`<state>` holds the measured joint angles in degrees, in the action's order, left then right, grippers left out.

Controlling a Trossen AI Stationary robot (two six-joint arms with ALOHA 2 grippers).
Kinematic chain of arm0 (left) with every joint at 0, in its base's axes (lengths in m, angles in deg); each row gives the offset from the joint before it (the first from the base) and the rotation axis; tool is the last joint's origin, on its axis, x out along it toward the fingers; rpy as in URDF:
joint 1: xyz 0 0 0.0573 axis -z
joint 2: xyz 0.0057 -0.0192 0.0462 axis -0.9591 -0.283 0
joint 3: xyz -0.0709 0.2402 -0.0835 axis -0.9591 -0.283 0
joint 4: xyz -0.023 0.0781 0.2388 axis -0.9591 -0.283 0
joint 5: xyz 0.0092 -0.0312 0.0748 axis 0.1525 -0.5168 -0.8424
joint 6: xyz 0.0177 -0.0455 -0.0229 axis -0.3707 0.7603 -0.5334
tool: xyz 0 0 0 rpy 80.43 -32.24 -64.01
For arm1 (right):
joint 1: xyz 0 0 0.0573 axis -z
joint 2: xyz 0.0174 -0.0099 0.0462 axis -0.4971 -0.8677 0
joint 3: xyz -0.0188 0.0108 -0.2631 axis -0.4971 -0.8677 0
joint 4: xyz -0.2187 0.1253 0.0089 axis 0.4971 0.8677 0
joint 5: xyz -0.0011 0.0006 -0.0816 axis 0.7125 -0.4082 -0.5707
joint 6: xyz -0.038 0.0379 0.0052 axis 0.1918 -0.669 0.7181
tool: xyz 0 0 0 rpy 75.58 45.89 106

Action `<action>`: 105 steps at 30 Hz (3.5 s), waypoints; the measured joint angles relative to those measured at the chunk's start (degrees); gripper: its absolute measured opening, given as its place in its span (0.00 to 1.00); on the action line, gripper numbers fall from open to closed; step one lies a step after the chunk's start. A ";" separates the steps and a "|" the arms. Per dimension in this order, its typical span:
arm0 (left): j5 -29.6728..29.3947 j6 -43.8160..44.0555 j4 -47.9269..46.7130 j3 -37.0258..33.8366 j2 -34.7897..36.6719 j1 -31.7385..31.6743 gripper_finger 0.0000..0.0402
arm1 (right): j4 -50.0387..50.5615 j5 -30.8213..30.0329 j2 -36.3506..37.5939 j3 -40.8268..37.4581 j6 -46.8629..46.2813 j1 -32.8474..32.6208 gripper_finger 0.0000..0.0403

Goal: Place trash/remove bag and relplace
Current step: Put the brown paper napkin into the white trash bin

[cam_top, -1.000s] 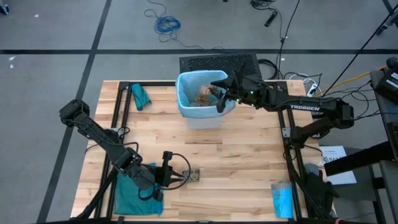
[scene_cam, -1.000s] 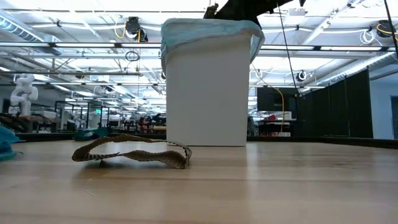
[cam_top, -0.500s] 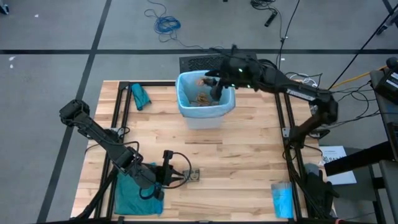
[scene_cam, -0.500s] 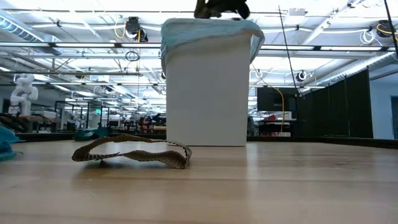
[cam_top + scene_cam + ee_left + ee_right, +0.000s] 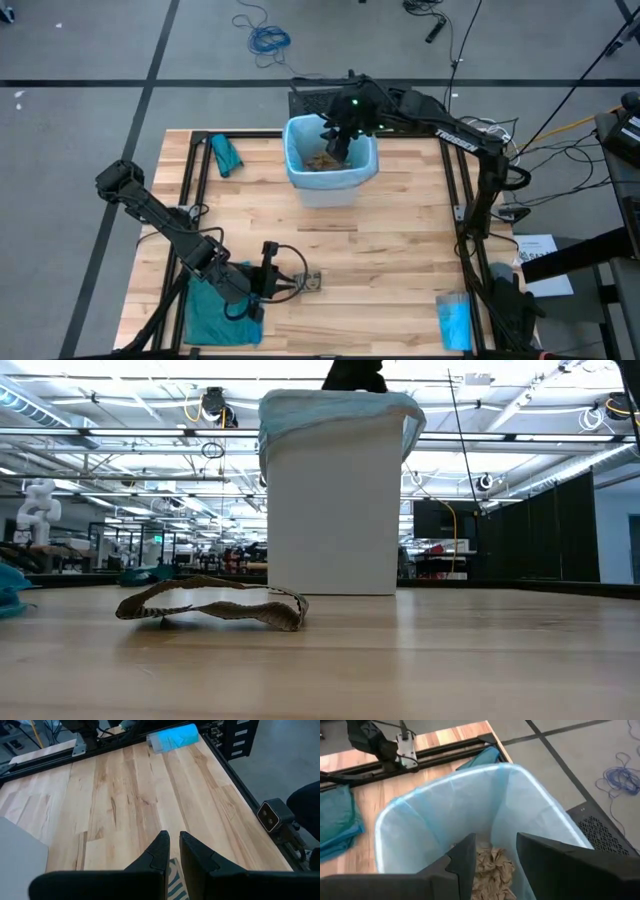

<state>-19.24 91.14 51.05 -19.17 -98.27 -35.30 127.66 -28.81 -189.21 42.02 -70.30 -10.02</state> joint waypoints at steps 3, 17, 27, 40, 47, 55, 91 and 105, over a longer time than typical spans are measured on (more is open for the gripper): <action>0.00 0.02 -0.01 0.00 0.00 0.00 0.10 | -0.19 0.00 0.29 0.02 0.00 -0.01 0.33; 0.00 0.10 -2.10 0.00 0.00 0.00 0.10 | -2.03 -8.44 2.94 -0.95 0.63 -19.22 0.33; 0.16 0.17 -3.08 0.00 -3.96 -0.01 0.10 | -15.47 -19.83 4.42 -18.07 -3.10 -36.21 0.33; 4.83 4.67 -4.05 0.00 -13.02 -0.95 0.10 | -40.20 -32.04 12.76 -45.05 -13.73 -45.56 0.33; 4.85 7.44 -4.42 0.02 -16.64 -1.25 0.10 | -46.46 -41.48 12.72 -52.34 -17.64 -49.41 0.33; 7.72 12.48 -7.63 0.02 -18.03 -1.77 0.10 | -59.78 -34.06 12.68 -62.94 -24.48 -49.55 0.33; 3.38 16.03 1.99 -7.26 -18.58 -6.54 0.10 | -78.08 -31.74 12.63 -76.02 -30.70 -48.61 0.33; -0.98 16.45 5.11 -6.45 -18.58 -1.10 0.10 | -77.55 -31.69 12.63 -76.02 -29.78 -47.92 0.33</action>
<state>-20.22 107.59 56.15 -25.62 -116.85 -36.40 50.11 -60.51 -176.58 -34.00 -100.08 -57.94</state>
